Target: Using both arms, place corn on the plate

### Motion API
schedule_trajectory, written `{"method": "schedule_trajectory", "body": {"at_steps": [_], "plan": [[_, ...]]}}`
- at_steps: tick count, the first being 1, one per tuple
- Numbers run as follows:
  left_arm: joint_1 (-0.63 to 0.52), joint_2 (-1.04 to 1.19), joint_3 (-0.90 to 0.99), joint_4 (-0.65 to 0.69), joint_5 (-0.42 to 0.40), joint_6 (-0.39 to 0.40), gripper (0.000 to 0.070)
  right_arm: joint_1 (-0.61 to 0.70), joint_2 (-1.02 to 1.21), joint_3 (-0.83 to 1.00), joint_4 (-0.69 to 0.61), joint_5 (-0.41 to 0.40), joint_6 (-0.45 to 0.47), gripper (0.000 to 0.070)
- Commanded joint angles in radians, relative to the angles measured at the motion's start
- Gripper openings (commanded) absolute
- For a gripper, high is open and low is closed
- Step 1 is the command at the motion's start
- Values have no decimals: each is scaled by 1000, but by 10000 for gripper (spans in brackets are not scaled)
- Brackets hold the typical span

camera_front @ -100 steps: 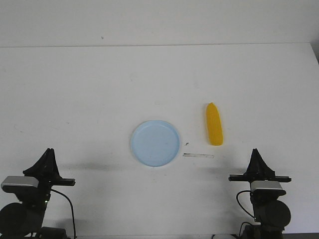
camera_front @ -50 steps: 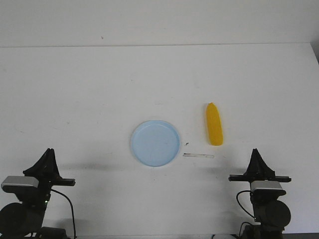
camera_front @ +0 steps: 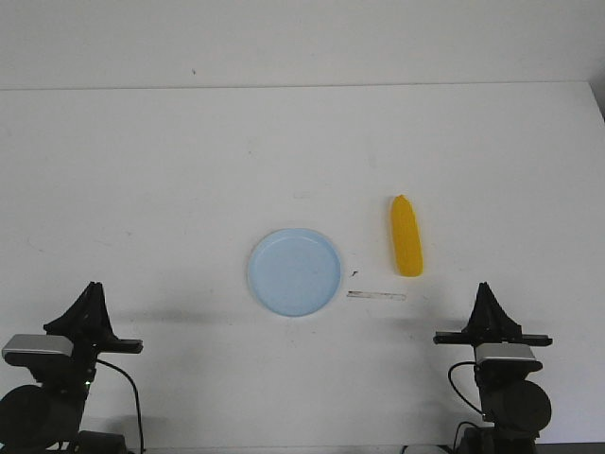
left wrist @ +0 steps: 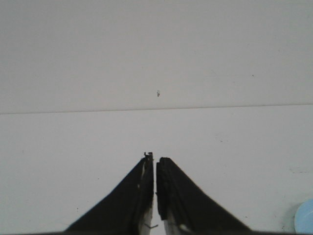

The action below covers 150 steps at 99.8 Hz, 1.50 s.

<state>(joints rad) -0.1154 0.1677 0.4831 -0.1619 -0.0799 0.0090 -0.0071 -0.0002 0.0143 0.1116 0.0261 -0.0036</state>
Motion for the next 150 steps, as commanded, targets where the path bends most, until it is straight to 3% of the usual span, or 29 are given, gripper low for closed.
{"method": "schedule_trajectory", "body": {"at_steps": [1, 22, 33, 43, 58, 117, 126, 150], "plan": [[-1, 0, 8, 14, -3, 6, 1, 1, 1, -2, 18, 0, -4, 15], [-1, 0, 8, 14, -2, 6, 1, 0, 1, -2, 47, 15, -1, 13], [-1, 0, 8, 14, -3, 6, 1, 3, 2, 4, 74, 19, 93, 9], [-1, 0, 8, 14, -2, 6, 1, 15, 3, 40, 23, -34, 119, 6], [-1, 0, 8, 14, -2, 6, 1, 55, 70, 132, -74, -20, 111, 5], [-1, 0, 8, 14, -3, 6, 2, 160, 830, 529, -102, 7, 107, 4], [-1, 0, 8, 14, -2, 6, 1, 174, 942, 626, -163, 8, 108, 5], [-1, 0, 8, 14, -2, 6, 1, 197, 1204, 946, -488, 8, 185, 4]]}}
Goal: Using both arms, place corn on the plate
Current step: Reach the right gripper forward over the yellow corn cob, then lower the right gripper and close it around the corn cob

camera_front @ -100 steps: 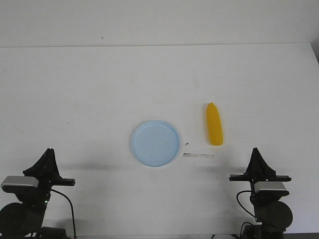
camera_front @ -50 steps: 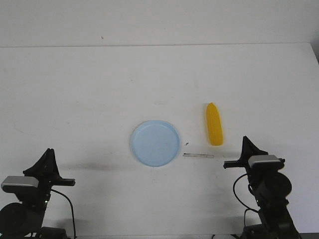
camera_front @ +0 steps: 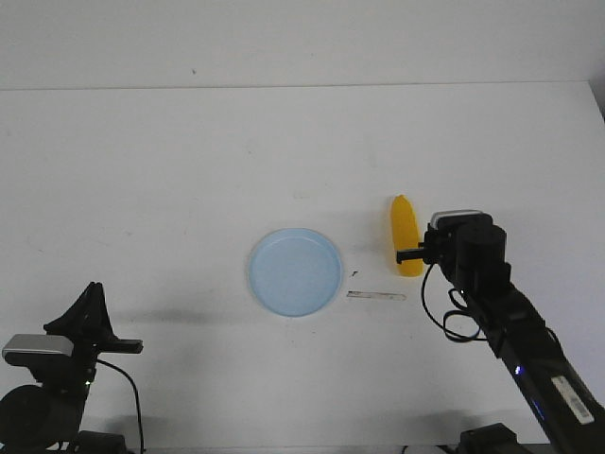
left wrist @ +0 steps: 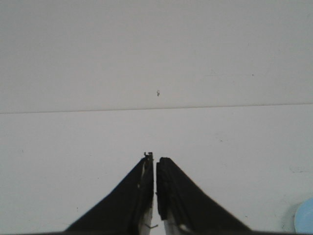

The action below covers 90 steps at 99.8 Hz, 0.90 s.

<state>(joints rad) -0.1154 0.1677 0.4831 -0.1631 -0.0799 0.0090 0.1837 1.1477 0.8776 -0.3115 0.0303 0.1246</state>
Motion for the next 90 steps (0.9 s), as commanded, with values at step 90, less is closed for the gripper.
{"method": "schedule_trajectory", "body": {"at_steps": [90], "plan": [[-1, 0, 8, 15, -2, 6, 1, 14, 540, 612, -592, -5, 162, 5]]}}
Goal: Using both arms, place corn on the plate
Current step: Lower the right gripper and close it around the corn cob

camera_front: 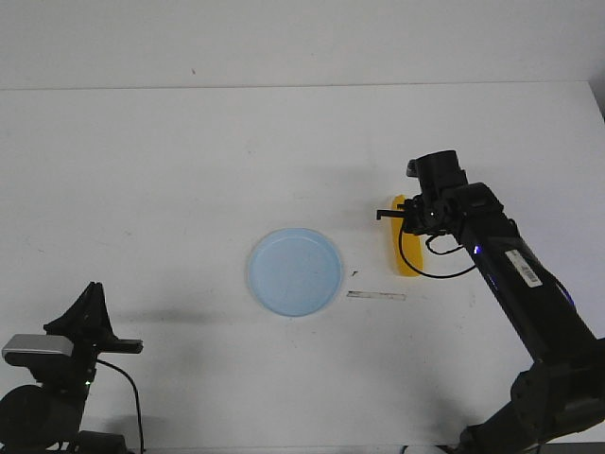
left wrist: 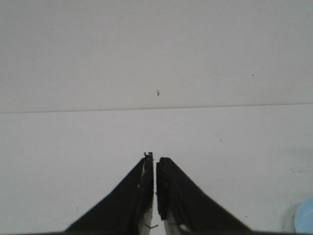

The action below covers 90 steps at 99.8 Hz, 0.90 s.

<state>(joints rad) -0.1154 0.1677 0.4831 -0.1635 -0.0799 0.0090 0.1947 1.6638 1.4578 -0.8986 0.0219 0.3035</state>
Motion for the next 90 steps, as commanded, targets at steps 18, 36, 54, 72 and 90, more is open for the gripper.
{"method": "schedule_trajectory", "body": {"at_steps": [18, 36, 54, 72, 90], "plan": [[-1, 0, 8, 15, -2, 6, 1, 5, 59, 52, -48, 2, -18, 18], [-1, 0, 8, 15, -2, 6, 1, 8, 68, 59, -47, 5, -24, 425], [-1, 0, 8, 15, -2, 6, 1, 11, 73, 59, -17, 5, -40, 448], [-1, 0, 8, 15, -2, 6, 1, 19, 106, 59, -15, 13, -78, 449], [-1, 0, 8, 15, -2, 6, 1, 26, 146, 59, -21, 32, -77, 569]]}}
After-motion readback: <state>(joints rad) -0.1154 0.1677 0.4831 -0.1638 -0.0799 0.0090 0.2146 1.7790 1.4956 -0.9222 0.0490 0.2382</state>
